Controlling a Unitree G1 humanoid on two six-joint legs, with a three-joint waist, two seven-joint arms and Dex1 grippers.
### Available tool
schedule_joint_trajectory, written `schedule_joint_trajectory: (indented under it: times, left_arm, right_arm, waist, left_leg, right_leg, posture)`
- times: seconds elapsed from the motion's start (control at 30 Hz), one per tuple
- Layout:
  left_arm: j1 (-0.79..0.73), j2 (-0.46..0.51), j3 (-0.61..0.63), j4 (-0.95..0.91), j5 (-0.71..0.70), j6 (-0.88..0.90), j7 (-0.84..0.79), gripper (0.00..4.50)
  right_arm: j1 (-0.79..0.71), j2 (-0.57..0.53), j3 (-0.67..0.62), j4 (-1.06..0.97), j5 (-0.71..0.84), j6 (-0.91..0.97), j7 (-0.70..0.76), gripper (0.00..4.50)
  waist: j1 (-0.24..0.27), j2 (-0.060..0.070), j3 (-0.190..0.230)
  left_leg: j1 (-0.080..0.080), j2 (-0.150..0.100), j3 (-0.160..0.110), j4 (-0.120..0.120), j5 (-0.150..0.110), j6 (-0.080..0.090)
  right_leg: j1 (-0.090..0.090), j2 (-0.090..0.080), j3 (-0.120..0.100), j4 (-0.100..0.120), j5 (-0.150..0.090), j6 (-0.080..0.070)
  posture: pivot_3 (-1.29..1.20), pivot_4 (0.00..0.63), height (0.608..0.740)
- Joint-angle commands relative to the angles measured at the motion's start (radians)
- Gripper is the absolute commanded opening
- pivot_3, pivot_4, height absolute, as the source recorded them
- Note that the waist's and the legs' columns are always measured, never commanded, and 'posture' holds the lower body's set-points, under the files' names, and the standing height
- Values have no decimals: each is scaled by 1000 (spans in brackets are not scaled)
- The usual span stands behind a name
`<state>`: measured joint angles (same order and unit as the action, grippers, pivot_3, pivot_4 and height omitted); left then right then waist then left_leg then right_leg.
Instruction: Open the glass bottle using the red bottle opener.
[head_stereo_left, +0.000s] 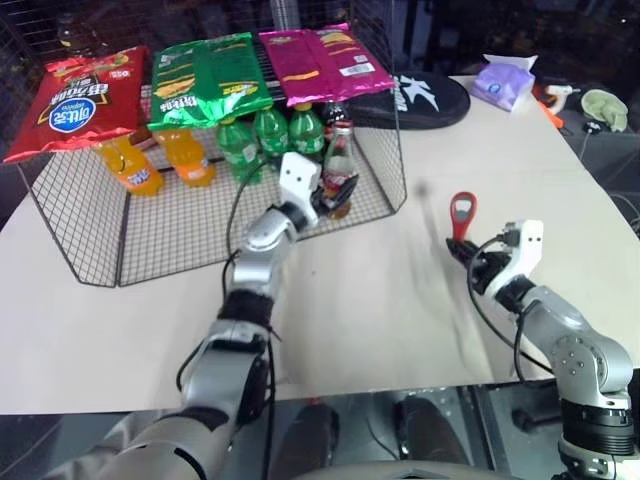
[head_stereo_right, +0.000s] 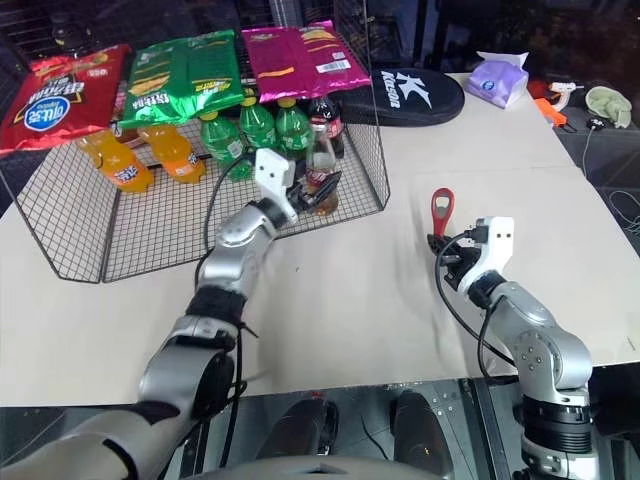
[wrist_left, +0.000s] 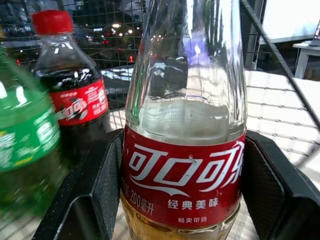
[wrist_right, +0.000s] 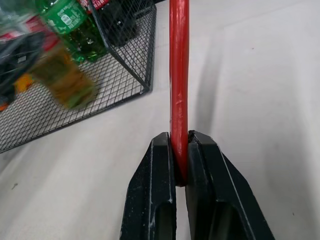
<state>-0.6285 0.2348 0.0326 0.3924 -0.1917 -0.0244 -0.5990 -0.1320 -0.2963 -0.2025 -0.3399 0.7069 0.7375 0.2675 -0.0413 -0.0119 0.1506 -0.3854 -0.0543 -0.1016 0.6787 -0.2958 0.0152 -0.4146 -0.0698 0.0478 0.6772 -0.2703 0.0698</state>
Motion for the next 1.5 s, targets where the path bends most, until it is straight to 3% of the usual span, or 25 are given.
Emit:
schedule_joint_trajectory:
  times: [0.03,0.43,0.83,1.1,1.5]
  left_arm:
    - [56,30,23,-227,-77,81,-25,2699]
    - [285,80,27,-527,-297,261,-171,2699]
    - [393,92,-23,-526,-234,126,-248,2699]
    - [429,105,-34,-510,-199,64,-251,2699]
    - [439,82,-33,-515,-204,45,-217,2699]
  right_arm:
    - [-8,4,4,-25,0,-20,12,0]
    - [-22,24,34,-14,-18,-32,24,0]
    - [-7,18,46,-50,-9,-61,91,0]
    - [24,-94,150,-61,-179,-260,256,0]
    - [6,-83,181,0,-234,-315,285,0]
  waist:
    - [1,0,0]
    - [1,0,0]
    - [4,0,0]
    - [6,0,0]
    - [7,0,0]
  left_leg:
    - [0,0,0,0,0,0]
    - [0,0,0,1,0,0]
    - [0,0,0,1,0,0]
    - [1,0,1,1,0,0]
    - [2,1,1,1,0,0]
  right_leg:
    - [0,0,0,0,0,0]
    - [1,0,0,0,0,0]
    - [1,0,0,0,0,0]
    - [2,0,0,-1,0,0]
    - [2,0,0,-1,0,0]
  posture:
    - [0,150,740]
    - [0,150,740]
    - [0,150,740]
    - [0,150,740]
    - [0,150,740]
